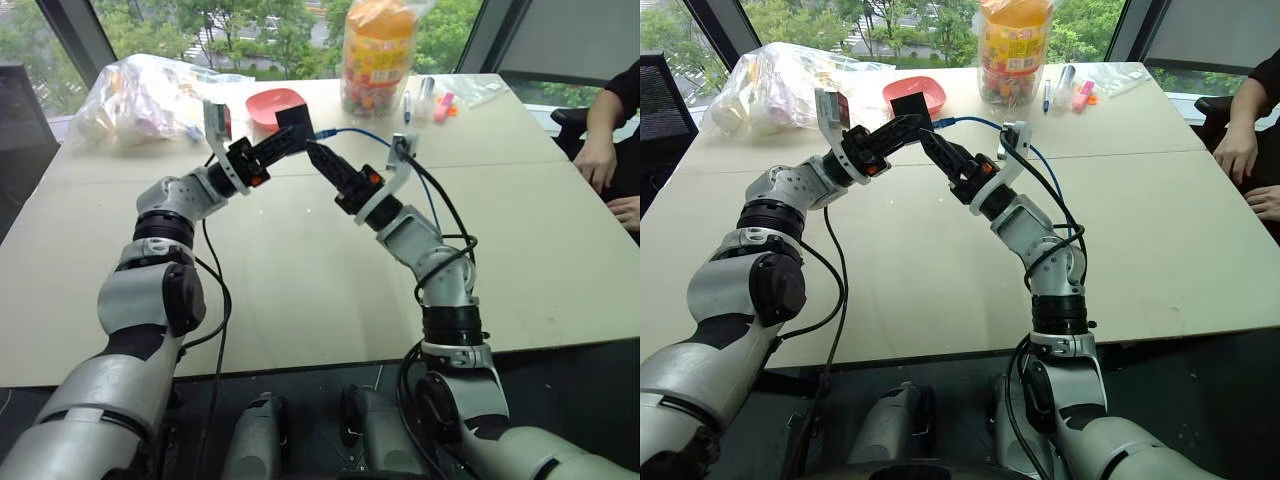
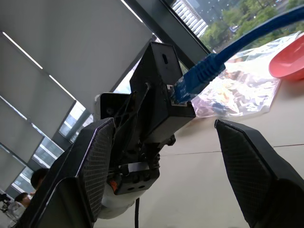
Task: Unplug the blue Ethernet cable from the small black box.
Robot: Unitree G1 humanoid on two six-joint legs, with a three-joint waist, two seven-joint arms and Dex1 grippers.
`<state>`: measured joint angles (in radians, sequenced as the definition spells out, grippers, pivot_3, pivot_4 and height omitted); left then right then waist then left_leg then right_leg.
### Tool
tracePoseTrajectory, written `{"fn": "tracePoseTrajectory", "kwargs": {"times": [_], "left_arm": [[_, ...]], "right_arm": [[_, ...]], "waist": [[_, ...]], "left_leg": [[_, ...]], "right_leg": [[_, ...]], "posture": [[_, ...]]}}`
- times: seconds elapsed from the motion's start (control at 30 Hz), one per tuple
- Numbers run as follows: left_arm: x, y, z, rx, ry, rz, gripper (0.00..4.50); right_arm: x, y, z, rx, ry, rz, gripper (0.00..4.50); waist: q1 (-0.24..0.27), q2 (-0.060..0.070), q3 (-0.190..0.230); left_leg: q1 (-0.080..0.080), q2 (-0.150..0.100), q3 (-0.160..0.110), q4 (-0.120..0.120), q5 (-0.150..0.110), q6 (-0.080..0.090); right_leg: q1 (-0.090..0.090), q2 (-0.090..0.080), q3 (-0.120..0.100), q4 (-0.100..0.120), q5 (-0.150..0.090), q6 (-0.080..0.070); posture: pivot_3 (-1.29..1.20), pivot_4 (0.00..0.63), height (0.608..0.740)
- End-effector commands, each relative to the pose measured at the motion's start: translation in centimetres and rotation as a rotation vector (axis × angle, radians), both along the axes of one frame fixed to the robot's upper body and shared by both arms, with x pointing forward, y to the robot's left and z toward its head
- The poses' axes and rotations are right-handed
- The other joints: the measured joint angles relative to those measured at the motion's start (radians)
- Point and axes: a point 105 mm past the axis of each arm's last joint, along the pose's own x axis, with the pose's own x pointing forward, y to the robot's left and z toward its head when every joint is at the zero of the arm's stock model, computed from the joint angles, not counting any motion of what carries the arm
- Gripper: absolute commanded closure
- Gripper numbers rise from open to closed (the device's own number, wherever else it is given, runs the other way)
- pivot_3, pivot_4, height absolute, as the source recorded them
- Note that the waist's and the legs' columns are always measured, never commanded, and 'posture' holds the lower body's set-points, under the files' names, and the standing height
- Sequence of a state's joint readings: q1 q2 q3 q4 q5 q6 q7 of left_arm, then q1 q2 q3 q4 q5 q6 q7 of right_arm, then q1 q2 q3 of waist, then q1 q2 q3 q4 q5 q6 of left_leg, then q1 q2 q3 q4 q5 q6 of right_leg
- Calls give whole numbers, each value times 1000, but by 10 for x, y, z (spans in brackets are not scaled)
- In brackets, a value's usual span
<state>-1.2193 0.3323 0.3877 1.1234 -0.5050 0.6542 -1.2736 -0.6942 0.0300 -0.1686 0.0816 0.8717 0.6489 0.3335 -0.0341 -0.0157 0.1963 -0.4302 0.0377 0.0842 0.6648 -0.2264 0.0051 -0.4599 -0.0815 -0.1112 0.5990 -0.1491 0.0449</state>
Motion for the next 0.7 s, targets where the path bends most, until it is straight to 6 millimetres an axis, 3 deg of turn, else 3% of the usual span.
{"fn": "tracePoseTrajectory", "kwargs": {"times": [0.03,0.4,0.7], "left_arm": [[-2,2,15,-46,-41,-6,3979],[-7,3,10,-61,-24,-37,3979],[-10,-2,9,-60,-30,-58,3979]], "right_arm": [[-5,2,20,37,-59,15,994],[4,-5,24,108,-38,-45,994],[3,4,20,96,-28,-19,994]], "waist": [[1,0,0],[-1,0,0],[-1,0,0]], "left_leg": [[0,0,0,0,0,0],[0,0,0,0,0,0],[0,0,0,0,0,0]], "right_leg": [[0,0,0,0,0,0],[0,0,0,0,0,0],[0,0,0,0,0,0]], "posture": [[0,150,740],[0,150,740],[0,150,740]]}}
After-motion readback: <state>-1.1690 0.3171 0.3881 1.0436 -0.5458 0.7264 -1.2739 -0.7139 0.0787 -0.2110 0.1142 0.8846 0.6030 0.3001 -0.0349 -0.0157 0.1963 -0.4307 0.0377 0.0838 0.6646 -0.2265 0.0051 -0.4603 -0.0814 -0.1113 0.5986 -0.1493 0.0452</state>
